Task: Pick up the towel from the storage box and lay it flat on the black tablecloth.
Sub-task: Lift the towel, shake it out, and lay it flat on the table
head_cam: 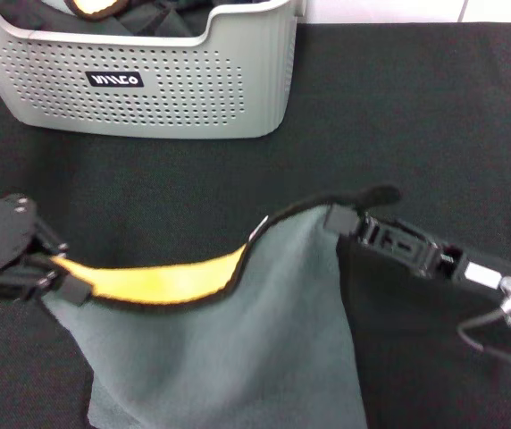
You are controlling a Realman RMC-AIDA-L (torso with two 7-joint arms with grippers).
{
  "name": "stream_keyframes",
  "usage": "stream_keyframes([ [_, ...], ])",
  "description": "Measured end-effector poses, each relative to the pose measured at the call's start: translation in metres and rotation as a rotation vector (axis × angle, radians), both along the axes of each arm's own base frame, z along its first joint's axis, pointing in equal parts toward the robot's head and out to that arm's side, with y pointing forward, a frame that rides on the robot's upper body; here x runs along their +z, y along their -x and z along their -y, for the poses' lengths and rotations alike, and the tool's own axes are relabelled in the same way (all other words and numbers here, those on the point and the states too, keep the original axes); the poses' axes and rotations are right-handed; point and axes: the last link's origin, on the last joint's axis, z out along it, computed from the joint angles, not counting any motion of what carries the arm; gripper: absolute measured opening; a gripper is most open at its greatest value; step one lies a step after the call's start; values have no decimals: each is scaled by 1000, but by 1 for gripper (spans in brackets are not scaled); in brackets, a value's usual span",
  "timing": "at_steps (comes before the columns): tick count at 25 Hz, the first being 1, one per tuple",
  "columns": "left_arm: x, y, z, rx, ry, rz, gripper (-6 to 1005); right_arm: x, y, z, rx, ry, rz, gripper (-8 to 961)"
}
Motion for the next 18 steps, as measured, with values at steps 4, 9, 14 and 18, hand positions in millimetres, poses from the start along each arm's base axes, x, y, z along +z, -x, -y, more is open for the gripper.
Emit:
stream_keyframes([
  [4,-22,2,-22,51,-32,-84,42,-7,-10,-25,-71,-61,134,34],
  [9,-41,-3,-48,81,-122,-171,42,-14,-15,-55,-87,-170,303,36],
  [14,-53,-8,-69,109,-233,-199,41,-9,-22,-73,-93,-284,389,37],
  [18,-58,-5,-80,162,-301,-217,41,2,-27,-82,-102,-344,411,39],
])
